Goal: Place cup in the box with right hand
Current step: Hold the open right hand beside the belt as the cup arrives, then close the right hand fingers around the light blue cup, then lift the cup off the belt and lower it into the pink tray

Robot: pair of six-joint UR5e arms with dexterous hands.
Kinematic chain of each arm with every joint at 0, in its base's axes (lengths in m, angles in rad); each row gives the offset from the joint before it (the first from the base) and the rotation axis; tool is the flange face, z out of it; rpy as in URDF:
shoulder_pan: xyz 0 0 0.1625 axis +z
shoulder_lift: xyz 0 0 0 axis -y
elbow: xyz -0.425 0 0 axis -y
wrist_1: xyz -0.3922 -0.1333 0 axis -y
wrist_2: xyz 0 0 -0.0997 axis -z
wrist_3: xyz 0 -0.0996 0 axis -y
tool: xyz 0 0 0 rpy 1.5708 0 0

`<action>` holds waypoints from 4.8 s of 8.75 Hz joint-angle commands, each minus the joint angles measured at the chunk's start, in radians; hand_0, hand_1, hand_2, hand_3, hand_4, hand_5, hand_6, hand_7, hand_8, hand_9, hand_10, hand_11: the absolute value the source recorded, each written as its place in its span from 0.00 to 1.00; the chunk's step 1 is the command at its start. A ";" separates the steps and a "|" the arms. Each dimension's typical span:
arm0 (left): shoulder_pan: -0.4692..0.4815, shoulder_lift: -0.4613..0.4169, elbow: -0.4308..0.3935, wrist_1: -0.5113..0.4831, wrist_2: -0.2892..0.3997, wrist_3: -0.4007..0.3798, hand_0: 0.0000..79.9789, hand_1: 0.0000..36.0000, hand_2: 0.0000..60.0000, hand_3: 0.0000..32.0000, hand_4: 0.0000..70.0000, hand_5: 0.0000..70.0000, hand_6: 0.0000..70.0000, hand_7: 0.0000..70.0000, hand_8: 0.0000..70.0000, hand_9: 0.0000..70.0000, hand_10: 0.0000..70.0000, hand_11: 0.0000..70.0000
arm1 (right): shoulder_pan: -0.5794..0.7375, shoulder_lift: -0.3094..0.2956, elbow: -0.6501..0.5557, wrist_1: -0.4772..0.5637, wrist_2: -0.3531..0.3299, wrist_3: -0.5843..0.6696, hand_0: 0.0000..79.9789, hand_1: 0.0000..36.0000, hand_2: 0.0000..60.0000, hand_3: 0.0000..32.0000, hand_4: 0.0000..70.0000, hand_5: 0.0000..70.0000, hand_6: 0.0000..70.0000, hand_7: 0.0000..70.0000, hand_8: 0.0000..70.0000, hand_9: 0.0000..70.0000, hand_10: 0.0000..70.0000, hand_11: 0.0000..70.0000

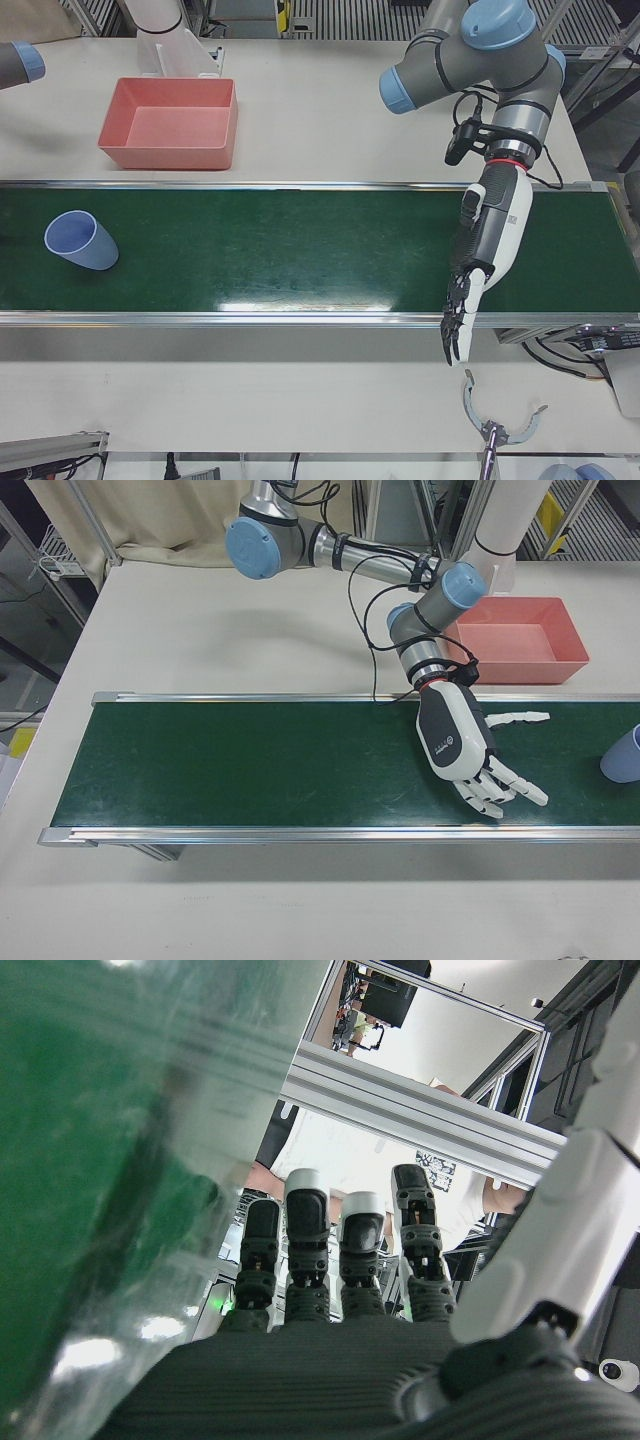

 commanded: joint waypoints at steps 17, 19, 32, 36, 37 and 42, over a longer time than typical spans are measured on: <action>0.000 0.000 0.000 0.000 0.001 0.000 0.00 0.00 0.00 0.00 0.00 0.00 0.00 0.00 0.00 0.00 0.00 0.00 | -0.016 0.031 -0.011 0.000 -0.001 -0.033 0.54 0.23 0.18 0.00 0.32 0.08 0.45 1.00 0.53 0.88 0.25 0.37; 0.000 0.000 0.000 0.000 -0.001 0.000 0.00 0.00 0.00 0.00 0.00 0.00 0.00 0.00 0.00 0.00 0.00 0.00 | -0.016 0.031 -0.011 0.000 -0.001 -0.033 0.54 0.24 0.18 0.00 0.33 0.08 0.45 1.00 0.53 0.88 0.25 0.37; 0.000 0.000 0.000 0.000 0.001 0.000 0.00 0.00 0.00 0.00 0.00 0.00 0.00 0.00 0.00 0.00 0.00 0.00 | -0.015 -0.001 0.087 -0.005 -0.001 -0.036 0.66 0.60 0.40 0.00 0.53 0.14 0.46 1.00 0.57 0.92 0.34 0.50; 0.000 0.000 0.000 -0.002 0.001 0.000 0.00 0.00 0.00 0.00 0.00 0.00 0.00 0.00 0.00 0.00 0.00 0.00 | -0.104 -0.104 0.454 -0.006 -0.001 -0.267 0.65 0.59 0.42 0.00 0.48 0.13 0.45 1.00 0.55 0.90 0.31 0.47; 0.000 0.000 0.000 -0.002 0.001 0.000 0.00 0.00 0.00 0.00 0.00 0.00 0.00 0.00 0.00 0.00 0.00 0.00 | -0.156 -0.105 0.499 -0.006 -0.001 -0.321 0.64 0.58 0.43 0.00 0.48 0.13 0.45 1.00 0.55 0.90 0.32 0.48; 0.000 0.000 0.000 0.000 0.001 0.000 0.00 0.00 0.00 0.00 0.00 0.00 0.00 0.00 0.00 0.00 0.00 0.00 | -0.447 -0.098 0.527 0.064 0.011 -0.561 0.63 0.56 0.39 0.00 0.37 0.13 0.44 1.00 0.55 0.91 0.33 0.50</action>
